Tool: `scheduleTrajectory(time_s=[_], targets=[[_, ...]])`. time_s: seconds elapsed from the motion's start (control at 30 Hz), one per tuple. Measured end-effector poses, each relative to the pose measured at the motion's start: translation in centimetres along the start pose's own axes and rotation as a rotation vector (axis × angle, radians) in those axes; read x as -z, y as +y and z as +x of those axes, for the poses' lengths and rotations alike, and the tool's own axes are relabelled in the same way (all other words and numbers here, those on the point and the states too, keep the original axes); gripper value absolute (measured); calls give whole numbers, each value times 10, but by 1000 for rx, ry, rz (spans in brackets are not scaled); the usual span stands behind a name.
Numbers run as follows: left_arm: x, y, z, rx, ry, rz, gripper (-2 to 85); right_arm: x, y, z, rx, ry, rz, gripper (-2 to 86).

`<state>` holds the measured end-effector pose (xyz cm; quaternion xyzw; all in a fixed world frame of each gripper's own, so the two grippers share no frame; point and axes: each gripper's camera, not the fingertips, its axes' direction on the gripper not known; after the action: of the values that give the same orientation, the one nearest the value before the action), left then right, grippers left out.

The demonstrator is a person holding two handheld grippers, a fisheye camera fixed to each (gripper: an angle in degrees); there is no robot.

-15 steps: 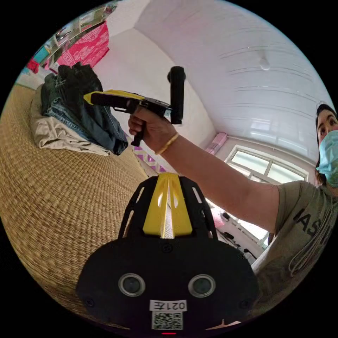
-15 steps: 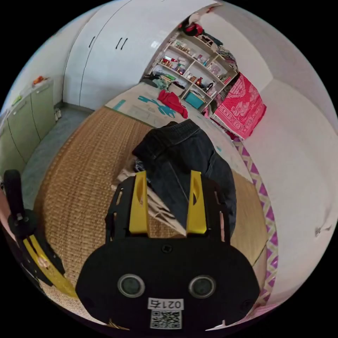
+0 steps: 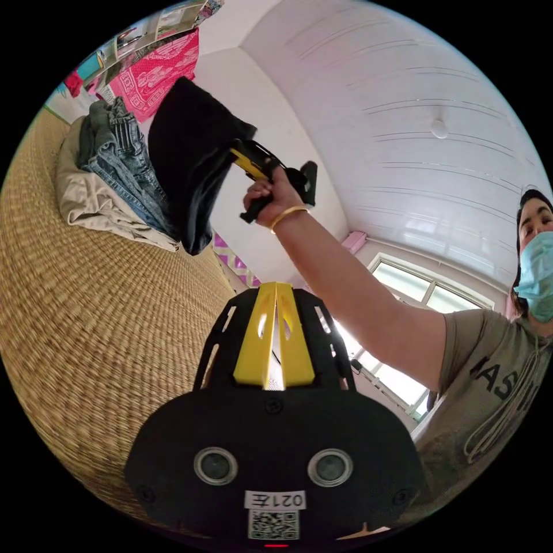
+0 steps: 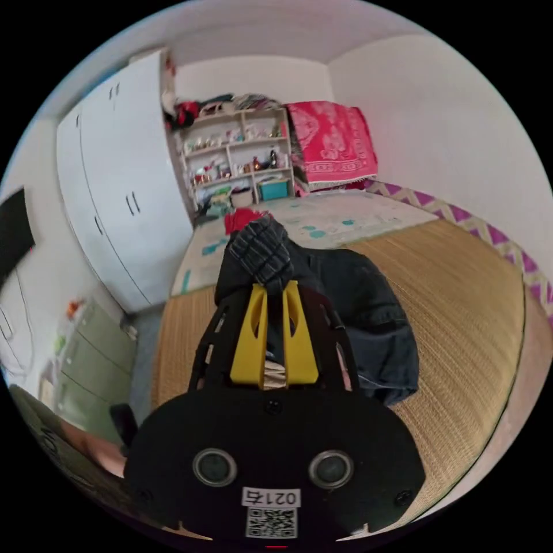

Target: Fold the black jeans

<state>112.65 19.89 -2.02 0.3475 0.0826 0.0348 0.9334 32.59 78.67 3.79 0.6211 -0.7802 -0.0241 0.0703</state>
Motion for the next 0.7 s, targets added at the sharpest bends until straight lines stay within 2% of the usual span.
scheduleTrajectory(time_s=[0.13,0.23,0.43,0.57,0.7], targets=[[-6,-4,-1,5,-11,-7,-9,108,5,99,-207,-93,101,33],[-10,-7,-3,14,-19,-6,-9,202,27,156,-301,-70,166,23],[-23,-14,-8,37,-21,-15,-9,366,93,187,-208,225,136,7],[-33,-18,-8,34,-35,-20,-9,385,154,183,-136,440,-11,2],[-43,-23,-9,38,-47,-26,-9,331,266,181,-122,622,-219,4]])
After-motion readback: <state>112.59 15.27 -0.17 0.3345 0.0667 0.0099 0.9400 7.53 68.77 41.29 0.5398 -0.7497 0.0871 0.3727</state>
